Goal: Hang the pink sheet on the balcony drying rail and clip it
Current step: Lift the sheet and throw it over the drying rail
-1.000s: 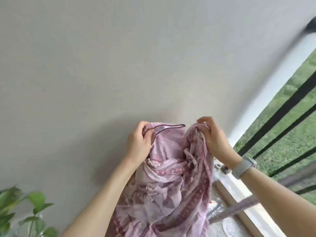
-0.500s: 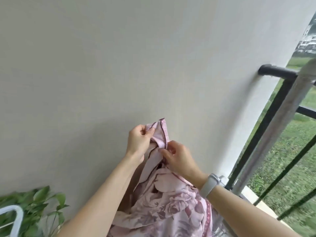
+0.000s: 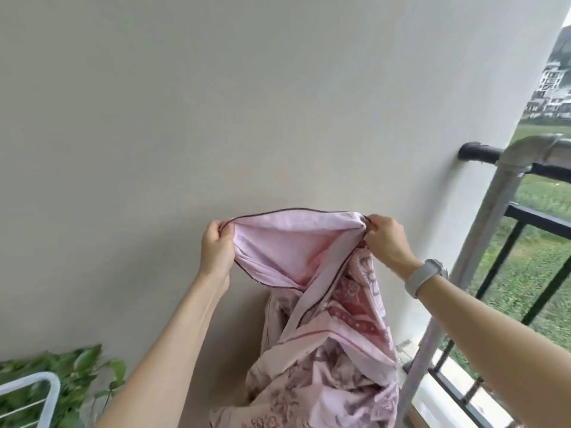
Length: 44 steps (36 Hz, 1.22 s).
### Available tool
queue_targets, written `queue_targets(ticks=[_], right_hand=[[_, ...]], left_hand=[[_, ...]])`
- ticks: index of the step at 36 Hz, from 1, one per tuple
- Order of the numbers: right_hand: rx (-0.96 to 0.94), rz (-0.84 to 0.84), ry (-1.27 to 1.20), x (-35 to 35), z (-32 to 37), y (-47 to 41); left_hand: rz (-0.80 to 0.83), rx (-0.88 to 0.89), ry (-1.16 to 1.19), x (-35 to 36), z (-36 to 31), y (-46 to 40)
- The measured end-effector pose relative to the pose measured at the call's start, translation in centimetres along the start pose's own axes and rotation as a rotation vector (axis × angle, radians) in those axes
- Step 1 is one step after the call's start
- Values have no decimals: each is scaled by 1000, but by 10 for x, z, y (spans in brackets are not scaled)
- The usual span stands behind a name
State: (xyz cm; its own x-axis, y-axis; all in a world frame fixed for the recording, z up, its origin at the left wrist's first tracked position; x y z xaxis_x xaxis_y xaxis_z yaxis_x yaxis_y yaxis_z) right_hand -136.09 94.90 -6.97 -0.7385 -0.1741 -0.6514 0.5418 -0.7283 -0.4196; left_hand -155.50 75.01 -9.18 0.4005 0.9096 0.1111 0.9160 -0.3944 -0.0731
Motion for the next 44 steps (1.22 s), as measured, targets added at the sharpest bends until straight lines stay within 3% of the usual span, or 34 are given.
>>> queue_targets(ticks=[6,9,13,18,21,25,28,31,34,36,39,41,44], right_hand=[[-303,-343,-34,-76,102,-81],[-445,-438,-143,-112,154,-107],[-572,-241,-86,-126,182,-110],[-616,43,97,-96,168,-78],[-677,108,100,-75,160,-55],[-581,67,97,-67,134,-37],[-541,-44,-1,-51,109,-15],[-462,-62,-217,-30,97,20],[-294,172,-355,-5,90,51],[-220,259,-305,13,86,63],[-246,209,-97,34,74,60],[-271,155,-136,36,67,51],[-285,203,-267,16,63,36]], left_hand=[[-74,417,70,10,-135,-6],[51,600,71,13,-199,4],[184,664,-195,15,-218,15],[199,548,-632,36,-185,38],[186,567,-888,54,-154,39],[316,507,-634,52,-130,23],[421,463,-592,57,-124,24],[344,326,-433,62,-121,23],[252,245,-302,65,-126,21],[227,241,-252,71,-132,26],[158,248,-168,77,-143,33],[120,264,-147,69,-147,33],[89,302,-175,44,-145,27]])
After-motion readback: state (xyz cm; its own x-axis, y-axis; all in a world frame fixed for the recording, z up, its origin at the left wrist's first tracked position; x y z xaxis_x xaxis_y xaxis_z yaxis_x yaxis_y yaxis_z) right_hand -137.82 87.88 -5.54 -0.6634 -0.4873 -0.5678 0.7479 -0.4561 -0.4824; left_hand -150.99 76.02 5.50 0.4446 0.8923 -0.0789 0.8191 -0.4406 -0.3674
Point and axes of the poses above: each hand's wrist, its own y-axis away from the middle knuckle, its own x-axis out of the palm, z = x × y, the point moved 1 cm from there along -y, towards the middle knuckle, and after that the axes turned 7 degrees about -x, right-handed, at the moved point
